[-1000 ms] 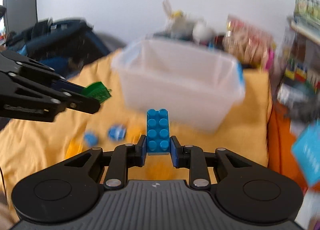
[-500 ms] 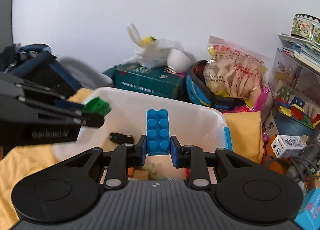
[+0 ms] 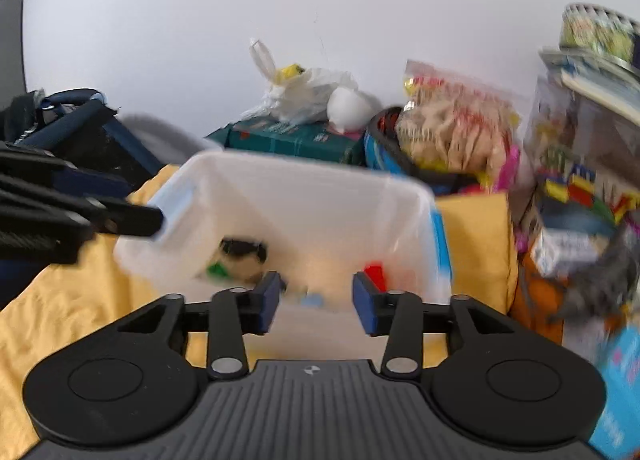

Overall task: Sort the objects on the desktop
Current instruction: 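Carry the green and blue bricks over the white bin and open both tools, then grasp the tall yellow brick with the left tool while the right tool grasps the square yellow brick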

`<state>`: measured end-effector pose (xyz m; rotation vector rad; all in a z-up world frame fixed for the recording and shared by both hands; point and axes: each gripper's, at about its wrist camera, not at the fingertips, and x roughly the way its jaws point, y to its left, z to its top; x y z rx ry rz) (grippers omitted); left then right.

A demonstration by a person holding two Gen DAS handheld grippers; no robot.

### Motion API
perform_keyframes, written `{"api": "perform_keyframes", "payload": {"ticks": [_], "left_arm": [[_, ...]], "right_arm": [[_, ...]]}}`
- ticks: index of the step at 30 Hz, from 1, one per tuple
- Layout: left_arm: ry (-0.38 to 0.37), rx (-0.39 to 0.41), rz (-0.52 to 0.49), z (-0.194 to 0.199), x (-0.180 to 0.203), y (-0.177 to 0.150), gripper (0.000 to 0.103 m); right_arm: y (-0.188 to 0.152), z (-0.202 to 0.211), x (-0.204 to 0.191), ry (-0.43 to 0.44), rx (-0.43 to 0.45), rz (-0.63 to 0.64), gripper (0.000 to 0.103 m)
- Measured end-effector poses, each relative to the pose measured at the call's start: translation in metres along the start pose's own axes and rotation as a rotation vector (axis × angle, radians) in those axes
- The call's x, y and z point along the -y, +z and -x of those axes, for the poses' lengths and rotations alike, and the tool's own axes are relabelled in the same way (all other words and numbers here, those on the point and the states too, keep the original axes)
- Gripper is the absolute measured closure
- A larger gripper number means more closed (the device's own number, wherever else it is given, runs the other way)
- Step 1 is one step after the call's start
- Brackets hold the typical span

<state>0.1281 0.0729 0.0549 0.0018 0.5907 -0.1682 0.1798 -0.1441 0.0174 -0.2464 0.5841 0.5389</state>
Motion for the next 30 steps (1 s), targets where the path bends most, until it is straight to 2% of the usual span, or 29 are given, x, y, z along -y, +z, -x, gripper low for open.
{"api": "perform_keyframes", "payload": {"ticks": [3, 6, 11, 14, 17, 18, 19, 21, 23, 27, 30], "left_arm": [[-0.011, -0.059, 0.048, 0.015, -0.002, -0.04, 0.043], [-0.023, -0.172, 0.077, 0.012, 0.0, -0.083, 0.043], [0.004, -0.341, 0.107, 0.003, 0.003, -0.135, 0.043], [0.041, -0.394, 0.118, 0.001, 0.005, -0.146, 0.043], [0.042, -0.412, 0.16, -0.009, 0.003, -0.148, 0.045], [0.064, -0.419, 0.165, -0.014, 0.002, -0.149, 0.05], [0.075, -0.435, 0.176, -0.018, 0.001, -0.152, 0.064], [0.029, -0.444, 0.224, -0.024, -0.003, -0.156, 0.071], [0.012, -0.448, 0.225, -0.024, -0.005, -0.159, 0.076], [-0.11, -0.483, 0.135, -0.015, 0.001, -0.163, 0.076], [-0.135, -0.497, 0.068, -0.008, 0.006, -0.169, 0.076]], "right_arm": [[-0.038, 0.011, -0.005, 0.014, -0.059, 0.023, 0.057], [-0.08, 0.02, -0.014, 0.072, -0.141, 0.004, 0.058], [-0.129, 0.032, -0.045, 0.035, -0.212, 0.109, 0.058], [-0.144, 0.041, -0.057, 0.062, -0.217, 0.153, 0.057], [-0.151, 0.045, -0.068, 0.066, -0.227, 0.187, 0.055], [-0.152, 0.044, -0.069, 0.07, -0.234, 0.19, 0.055], [-0.152, 0.042, -0.07, 0.076, -0.239, 0.189, 0.055], [-0.155, 0.047, -0.074, 0.088, -0.235, 0.197, 0.055], [-0.157, 0.049, -0.077, 0.089, -0.233, 0.21, 0.055], [-0.16, 0.051, -0.079, 0.085, -0.232, 0.202, 0.054], [-0.16, 0.05, -0.078, 0.078, -0.234, 0.191, 0.054]]}}
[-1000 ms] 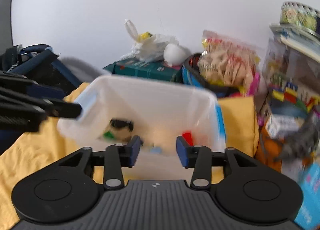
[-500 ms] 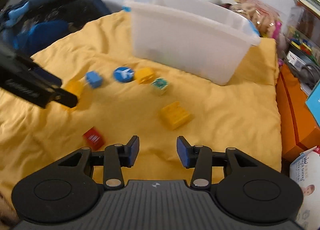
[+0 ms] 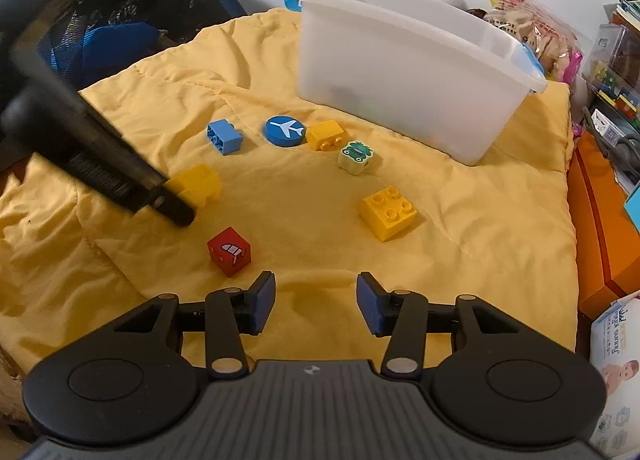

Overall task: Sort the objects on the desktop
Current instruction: 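Grasp the tall yellow brick with the left tool while the right tool grasps the square yellow brick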

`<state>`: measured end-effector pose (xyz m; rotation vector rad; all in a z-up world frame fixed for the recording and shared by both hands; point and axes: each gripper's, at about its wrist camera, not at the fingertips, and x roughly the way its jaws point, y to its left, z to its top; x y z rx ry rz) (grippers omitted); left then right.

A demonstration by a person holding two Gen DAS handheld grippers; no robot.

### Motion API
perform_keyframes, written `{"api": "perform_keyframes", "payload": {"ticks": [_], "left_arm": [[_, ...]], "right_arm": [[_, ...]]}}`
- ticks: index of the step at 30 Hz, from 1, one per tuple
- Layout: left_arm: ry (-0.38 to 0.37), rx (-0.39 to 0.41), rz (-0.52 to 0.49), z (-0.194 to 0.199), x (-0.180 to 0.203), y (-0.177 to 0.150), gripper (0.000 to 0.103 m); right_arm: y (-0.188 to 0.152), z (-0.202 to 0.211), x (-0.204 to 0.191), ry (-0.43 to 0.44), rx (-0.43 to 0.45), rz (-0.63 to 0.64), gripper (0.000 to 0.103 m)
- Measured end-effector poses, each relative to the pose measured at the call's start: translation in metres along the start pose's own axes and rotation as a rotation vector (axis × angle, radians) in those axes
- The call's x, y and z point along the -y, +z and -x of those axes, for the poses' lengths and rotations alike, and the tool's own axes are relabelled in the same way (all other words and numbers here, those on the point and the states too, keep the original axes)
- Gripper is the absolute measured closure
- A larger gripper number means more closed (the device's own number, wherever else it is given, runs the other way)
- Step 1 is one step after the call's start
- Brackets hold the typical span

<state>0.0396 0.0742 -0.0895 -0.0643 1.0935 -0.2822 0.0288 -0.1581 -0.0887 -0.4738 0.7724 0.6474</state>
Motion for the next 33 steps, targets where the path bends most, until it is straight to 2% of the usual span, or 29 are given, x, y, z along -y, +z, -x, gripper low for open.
{"api": "perform_keyframes", "payload": {"ticks": [7, 15, 17, 20, 22, 25, 26, 27, 29, 33], "left_arm": [[0.017, 0.035, -0.023, 0.007, 0.001, -0.007, 0.075], [0.047, 0.04, -0.066, 0.002, 0.009, -0.008, 0.075], [0.048, 0.041, -0.07, 0.002, 0.01, -0.007, 0.074], [0.049, 0.038, -0.074, 0.0, 0.01, -0.007, 0.074], [0.05, 0.038, -0.062, -0.001, 0.009, -0.005, 0.075], [0.037, 0.037, -0.042, -0.001, 0.006, -0.002, 0.076], [0.035, 0.036, -0.039, -0.001, 0.006, -0.002, 0.076], [0.035, 0.035, -0.04, -0.001, 0.005, -0.003, 0.076], [0.038, 0.033, -0.049, -0.001, 0.007, -0.004, 0.076], [0.039, 0.02, -0.059, 0.001, 0.008, -0.005, 0.076]], "right_arm": [[0.001, 0.0, -0.004, -0.001, 0.013, -0.008, 0.052], [0.021, -0.016, 0.021, -0.086, 0.031, -0.021, 0.052], [0.028, -0.025, 0.033, -0.078, 0.039, -0.022, 0.052], [0.038, -0.047, 0.045, -0.052, -0.017, 0.009, 0.051], [0.04, -0.057, 0.047, -0.033, -0.019, 0.04, 0.051], [0.041, -0.069, 0.048, -0.016, -0.015, 0.038, 0.045], [0.04, -0.072, 0.049, -0.012, -0.023, 0.024, 0.049], [0.038, -0.072, 0.05, 0.008, -0.023, 0.009, 0.058], [0.035, -0.068, 0.051, 0.035, -0.017, -0.031, 0.058], [0.027, -0.05, 0.043, 0.05, -0.06, -0.039, 0.058]]}}
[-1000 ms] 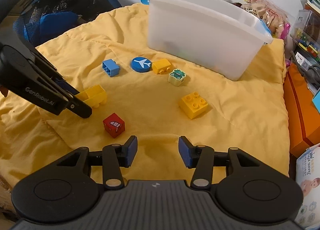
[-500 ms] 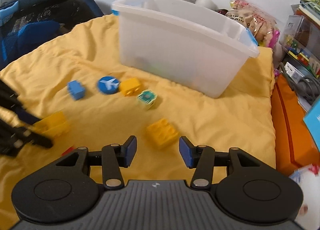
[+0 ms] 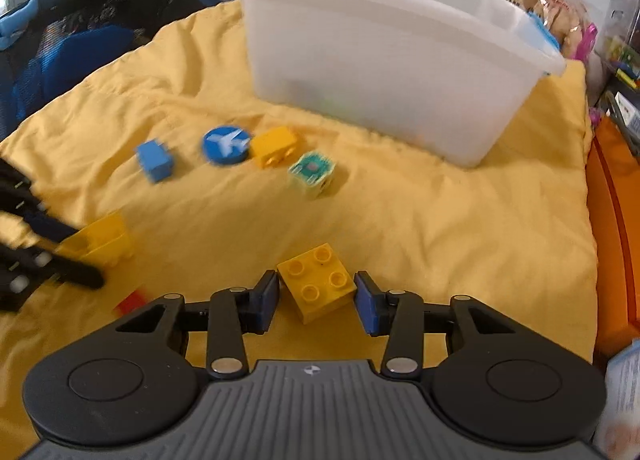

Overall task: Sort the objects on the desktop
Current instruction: 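Grasp the tall yellow brick with the left tool while the right tool grasps the square yellow brick, then carry both yellow bricks over the white bin and open both tools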

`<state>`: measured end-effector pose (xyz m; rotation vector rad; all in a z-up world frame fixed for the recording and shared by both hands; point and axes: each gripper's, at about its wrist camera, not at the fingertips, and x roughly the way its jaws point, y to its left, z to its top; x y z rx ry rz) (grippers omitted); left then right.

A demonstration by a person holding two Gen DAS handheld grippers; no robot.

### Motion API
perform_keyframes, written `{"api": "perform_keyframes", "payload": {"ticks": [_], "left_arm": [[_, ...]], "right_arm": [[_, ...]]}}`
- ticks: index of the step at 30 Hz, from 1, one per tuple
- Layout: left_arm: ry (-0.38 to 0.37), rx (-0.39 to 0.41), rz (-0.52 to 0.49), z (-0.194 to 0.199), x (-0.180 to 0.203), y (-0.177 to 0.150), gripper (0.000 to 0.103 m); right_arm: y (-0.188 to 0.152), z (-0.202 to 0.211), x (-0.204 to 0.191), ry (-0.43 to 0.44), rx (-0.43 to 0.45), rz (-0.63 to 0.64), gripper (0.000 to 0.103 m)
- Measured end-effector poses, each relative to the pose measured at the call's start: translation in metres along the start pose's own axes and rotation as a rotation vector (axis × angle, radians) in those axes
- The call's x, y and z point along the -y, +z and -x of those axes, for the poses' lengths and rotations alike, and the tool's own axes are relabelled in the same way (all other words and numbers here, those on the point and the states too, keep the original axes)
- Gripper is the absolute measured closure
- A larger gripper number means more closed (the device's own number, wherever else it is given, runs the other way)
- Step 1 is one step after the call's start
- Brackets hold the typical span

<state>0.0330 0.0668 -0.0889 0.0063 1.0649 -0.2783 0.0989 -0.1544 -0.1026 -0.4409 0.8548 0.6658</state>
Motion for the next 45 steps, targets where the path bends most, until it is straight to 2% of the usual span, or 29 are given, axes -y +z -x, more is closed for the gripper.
{"api": "perform_keyframes", "payload": {"ticks": [5, 10, 13, 15, 17, 25, 31, 34, 37, 41, 45], "left_arm": [[0.003, 0.001, -0.01, 0.001, 0.001, -0.003, 0.075], [0.007, 0.003, -0.013, -0.001, 0.003, -0.003, 0.075], [0.014, 0.011, -0.018, -0.001, 0.004, -0.003, 0.076], [0.018, 0.014, -0.02, 0.001, 0.005, -0.004, 0.076], [0.017, 0.02, -0.021, 0.006, 0.006, -0.004, 0.076], [0.02, 0.116, -0.022, 0.039, 0.009, 0.015, 0.076], [0.025, 0.185, -0.053, 0.058, 0.013, 0.042, 0.076], [0.065, 0.237, -0.083, 0.062, 0.014, 0.059, 0.076], [0.06, 0.276, -0.051, 0.065, 0.007, 0.085, 0.076], [0.11, 0.354, -0.067, 0.072, 0.002, 0.123, 0.076], [0.125, 0.402, -0.058, 0.073, -0.004, 0.16, 0.076]], "right_arm": [[-0.018, 0.02, -0.013, -0.006, -0.044, -0.022, 0.058], [-0.03, 0.021, -0.019, -0.016, -0.031, -0.035, 0.053], [-0.03, 0.021, -0.017, -0.007, -0.027, -0.031, 0.055], [-0.032, 0.02, -0.016, 0.011, -0.021, -0.054, 0.062], [-0.033, 0.022, -0.016, 0.014, -0.021, -0.069, 0.063], [-0.029, 0.037, -0.014, 0.009, 0.009, -0.091, 0.065], [-0.007, 0.053, -0.001, -0.027, 0.071, -0.088, 0.065], [0.01, 0.053, 0.009, -0.074, 0.107, -0.067, 0.065], [0.034, 0.051, 0.021, -0.103, 0.145, -0.073, 0.065], [0.069, 0.052, 0.036, -0.132, 0.203, -0.049, 0.065], [0.103, 0.053, 0.054, -0.149, 0.261, -0.074, 0.065]]}}
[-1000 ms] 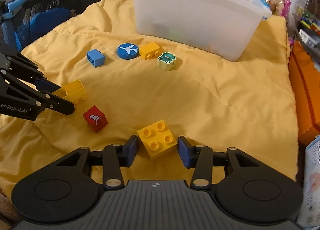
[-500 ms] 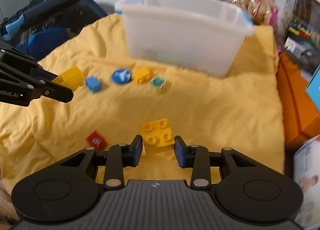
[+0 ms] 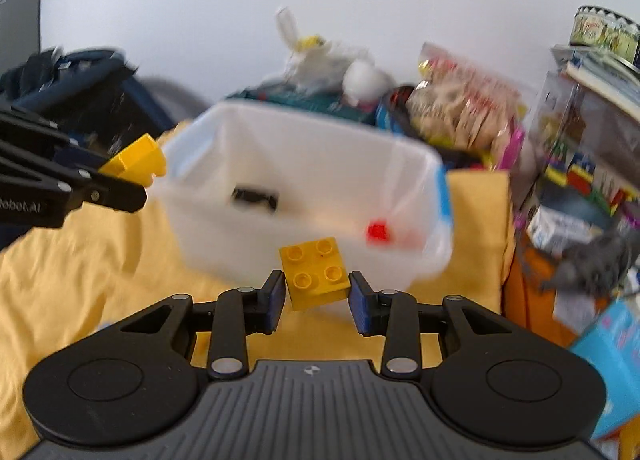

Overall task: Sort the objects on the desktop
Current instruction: 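Carry both yellow bricks over the white bin and open both tools, then grasp the small blue brick with the left tool while the right tool grasps the green frog tile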

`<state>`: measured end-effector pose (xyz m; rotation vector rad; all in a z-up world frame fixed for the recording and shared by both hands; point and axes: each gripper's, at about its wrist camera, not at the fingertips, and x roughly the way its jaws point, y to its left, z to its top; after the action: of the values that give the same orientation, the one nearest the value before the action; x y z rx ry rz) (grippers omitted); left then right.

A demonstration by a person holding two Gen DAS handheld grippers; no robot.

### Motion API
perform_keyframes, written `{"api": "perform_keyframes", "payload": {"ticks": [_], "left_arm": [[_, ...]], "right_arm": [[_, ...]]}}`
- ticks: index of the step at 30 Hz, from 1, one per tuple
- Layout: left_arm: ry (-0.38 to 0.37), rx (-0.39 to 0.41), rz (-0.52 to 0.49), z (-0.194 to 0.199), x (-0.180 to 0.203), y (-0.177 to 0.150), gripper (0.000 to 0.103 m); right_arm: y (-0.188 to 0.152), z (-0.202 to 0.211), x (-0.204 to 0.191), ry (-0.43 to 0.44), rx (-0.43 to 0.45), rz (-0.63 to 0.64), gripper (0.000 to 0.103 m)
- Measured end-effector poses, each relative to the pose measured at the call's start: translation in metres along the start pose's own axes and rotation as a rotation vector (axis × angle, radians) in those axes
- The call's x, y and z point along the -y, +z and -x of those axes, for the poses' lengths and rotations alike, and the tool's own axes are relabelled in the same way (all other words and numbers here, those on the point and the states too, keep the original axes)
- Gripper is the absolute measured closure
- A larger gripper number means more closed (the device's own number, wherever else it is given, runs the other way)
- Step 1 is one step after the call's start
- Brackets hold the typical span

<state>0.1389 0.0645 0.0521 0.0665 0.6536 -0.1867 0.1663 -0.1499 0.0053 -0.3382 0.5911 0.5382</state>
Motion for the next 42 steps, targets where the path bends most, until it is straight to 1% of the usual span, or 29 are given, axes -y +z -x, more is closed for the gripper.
{"api": "perform_keyframes", "payload": {"ticks": [4, 6, 10, 13, 15, 16, 17, 19, 21, 23, 26, 27, 29, 31, 32, 33, 34, 37, 39, 42], "left_arm": [[0.016, 0.023, -0.003, -0.017, -0.005, 0.025, 0.076], [0.019, 0.023, -0.003, -0.027, -0.007, 0.034, 0.076], [0.042, 0.007, -0.015, -0.051, -0.008, 0.04, 0.076], [0.071, -0.011, -0.018, -0.066, -0.009, 0.036, 0.076], [0.065, -0.028, -0.012, -0.075, -0.01, 0.033, 0.072], [0.058, -0.045, -0.007, -0.079, -0.01, 0.032, 0.064], [0.055, -0.053, -0.006, -0.08, -0.01, 0.031, 0.063], [0.055, -0.033, -0.017, -0.073, -0.008, 0.027, 0.063], [0.051, -0.015, -0.028, -0.063, -0.006, 0.025, 0.063], [0.048, -0.003, -0.029, -0.052, -0.005, 0.023, 0.06], [0.038, 0.023, -0.03, -0.033, 0.0, 0.016, 0.059], [0.034, 0.036, -0.031, -0.025, 0.002, 0.013, 0.059], [0.035, 0.055, -0.035, -0.011, 0.005, 0.005, 0.055], [0.035, 0.059, -0.022, 0.002, 0.004, -0.007, 0.054], [0.031, 0.055, -0.014, 0.006, 0.002, -0.014, 0.049], [0.029, 0.038, -0.008, 0.009, 0.001, -0.024, 0.045], [0.035, 0.006, -0.003, 0.011, 0.001, -0.034, 0.038], [0.034, -0.068, 0.003, 0.009, 0.0, -0.069, 0.037], [0.035, -0.144, 0.028, 0.002, -0.001, -0.092, 0.038], [0.017, -0.193, 0.048, -0.009, 0.0, -0.117, 0.04]], "right_arm": [[0.025, -0.012, 0.007, -0.02, 0.032, 0.008, 0.065], [0.035, -0.021, 0.009, -0.025, 0.033, 0.014, 0.065], [0.044, -0.039, 0.008, -0.03, 0.02, 0.02, 0.065], [0.046, -0.051, 0.007, -0.04, 0.009, 0.016, 0.065], [0.044, -0.059, 0.004, -0.062, 0.015, 0.015, 0.064], [0.044, -0.063, 0.002, -0.075, 0.009, 0.02, 0.062], [0.043, -0.067, 0.001, -0.084, 0.0, 0.027, 0.056], [0.041, -0.069, 0.001, -0.067, -0.014, 0.017, 0.058], [0.039, -0.062, 0.002, -0.039, 0.0, -0.011, 0.059], [0.038, -0.055, 0.0, -0.038, 0.007, -0.008, 0.059], [0.036, -0.042, -0.001, -0.026, 0.025, -0.021, 0.059], [0.035, -0.038, -0.002, -0.023, 0.029, -0.026, 0.059], [0.032, -0.029, -0.003, -0.016, 0.036, -0.03, 0.058], [0.027, -0.02, -0.006, -0.015, 0.037, -0.024, 0.058], [0.023, -0.016, -0.007, -0.012, 0.038, -0.024, 0.058], [0.018, -0.012, -0.008, -0.012, 0.038, -0.027, 0.058], [0.013, -0.008, -0.009, -0.011, 0.037, -0.032, 0.057], [-0.014, 0.002, -0.013, 0.02, 0.007, -0.08, 0.057], [-0.039, 0.005, -0.021, 0.046, -0.03, -0.085, 0.057], [-0.073, 0.001, -0.031, 0.054, -0.102, -0.078, 0.058]]}}
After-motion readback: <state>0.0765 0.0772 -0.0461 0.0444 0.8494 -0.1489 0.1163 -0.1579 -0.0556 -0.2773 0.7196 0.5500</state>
